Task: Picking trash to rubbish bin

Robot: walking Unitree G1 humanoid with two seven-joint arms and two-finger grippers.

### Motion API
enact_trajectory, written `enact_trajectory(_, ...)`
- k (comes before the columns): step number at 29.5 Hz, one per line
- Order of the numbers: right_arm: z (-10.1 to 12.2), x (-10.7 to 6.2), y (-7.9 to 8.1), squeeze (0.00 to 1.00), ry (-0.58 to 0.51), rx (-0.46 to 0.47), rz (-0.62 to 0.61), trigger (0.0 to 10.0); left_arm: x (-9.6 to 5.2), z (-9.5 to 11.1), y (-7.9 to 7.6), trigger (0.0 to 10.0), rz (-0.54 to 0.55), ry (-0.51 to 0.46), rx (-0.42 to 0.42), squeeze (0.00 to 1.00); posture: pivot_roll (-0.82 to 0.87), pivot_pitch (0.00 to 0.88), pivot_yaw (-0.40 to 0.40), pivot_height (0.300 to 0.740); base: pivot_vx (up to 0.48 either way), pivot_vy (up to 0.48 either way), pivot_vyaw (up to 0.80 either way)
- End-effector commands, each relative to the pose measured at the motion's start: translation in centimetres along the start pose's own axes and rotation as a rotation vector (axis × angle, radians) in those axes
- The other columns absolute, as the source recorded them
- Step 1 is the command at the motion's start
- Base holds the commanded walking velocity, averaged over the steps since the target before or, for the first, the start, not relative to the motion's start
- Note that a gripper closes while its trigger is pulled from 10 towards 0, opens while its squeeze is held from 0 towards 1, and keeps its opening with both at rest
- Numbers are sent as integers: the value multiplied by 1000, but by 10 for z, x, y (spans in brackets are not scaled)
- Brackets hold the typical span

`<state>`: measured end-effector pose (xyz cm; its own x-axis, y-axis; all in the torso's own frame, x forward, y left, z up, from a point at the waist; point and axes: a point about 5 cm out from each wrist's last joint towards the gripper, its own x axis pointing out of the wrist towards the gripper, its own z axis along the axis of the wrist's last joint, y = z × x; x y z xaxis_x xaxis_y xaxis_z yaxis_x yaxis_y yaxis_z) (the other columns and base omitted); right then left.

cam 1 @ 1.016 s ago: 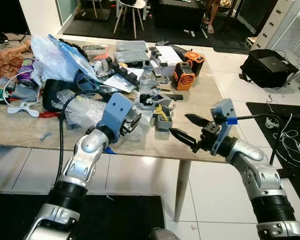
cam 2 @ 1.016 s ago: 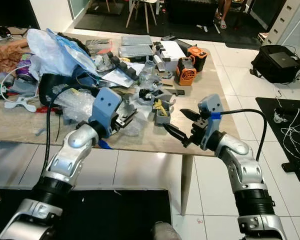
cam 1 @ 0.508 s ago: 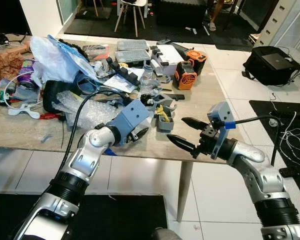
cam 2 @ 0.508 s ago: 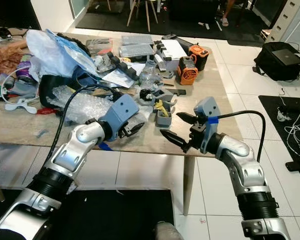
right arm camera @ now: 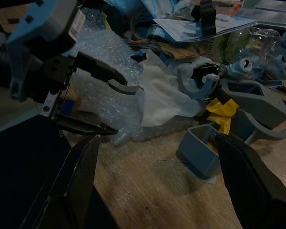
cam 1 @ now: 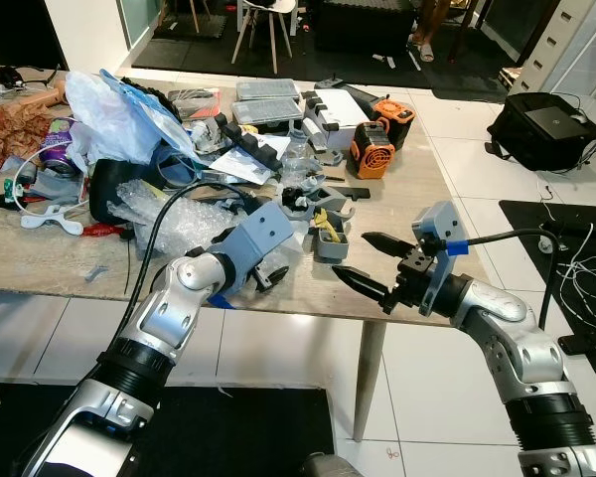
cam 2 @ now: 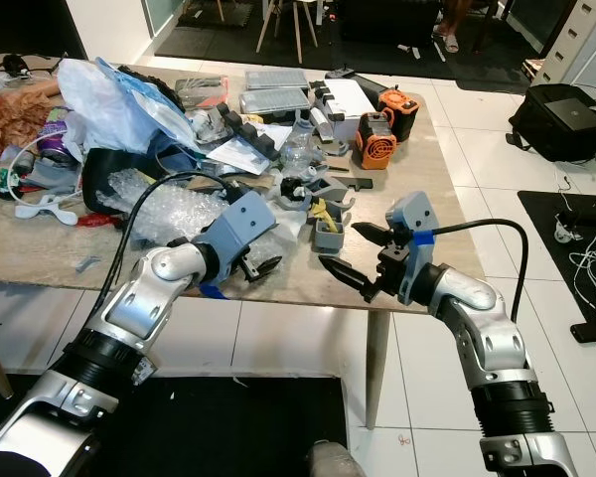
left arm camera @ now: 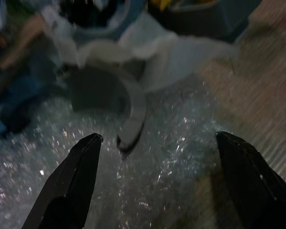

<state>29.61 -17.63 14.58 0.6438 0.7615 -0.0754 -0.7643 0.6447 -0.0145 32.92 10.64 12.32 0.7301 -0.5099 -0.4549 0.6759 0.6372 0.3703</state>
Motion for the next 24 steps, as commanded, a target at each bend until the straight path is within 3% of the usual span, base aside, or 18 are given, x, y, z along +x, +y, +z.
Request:
enact_trajectory(1, 4, -2, -2, 0, -1, -26, -12, 10000, 2, -3, -1, 10000, -2, 38, -18, 0, -96, 0, -12, 740, 0, 0, 0)
enact_trajectory(6, 5, -2, -3, 0, -1, -29, -21, 10000, 4, -5, -3, 10000, -6, 69, -81, 0, -98, 0, -12, 740, 0, 0, 0)
enact_trajectory(12, 5, -2, -4, 0, -1, -31, -29, 10000, 6, -6, -2, 10000, 2, 99, -97, 0, -97, 0, -13, 740, 0, 0, 0)
enact_trajectory(13, 5, -2, -4, 0, 0, -31, -29, 10000, 6, -6, -2, 4392, 0, 103, -102, 0, -97, 0, -13, 740, 0, 0, 0)
enact_trajectory(15, 5, -2, -4, 0, 1, -31, -29, 10000, 6, -7, -3, 0, 1, 106, -107, 0, -97, 0, -13, 740, 0, 0, 0)
enact_trajectory(24, 0, -4, 1, 0, 45, -24, 20, 10000, 6, -6, -2, 0, 16, 115, -127, 0, -99, 0, -15, 740, 0, 0, 0)
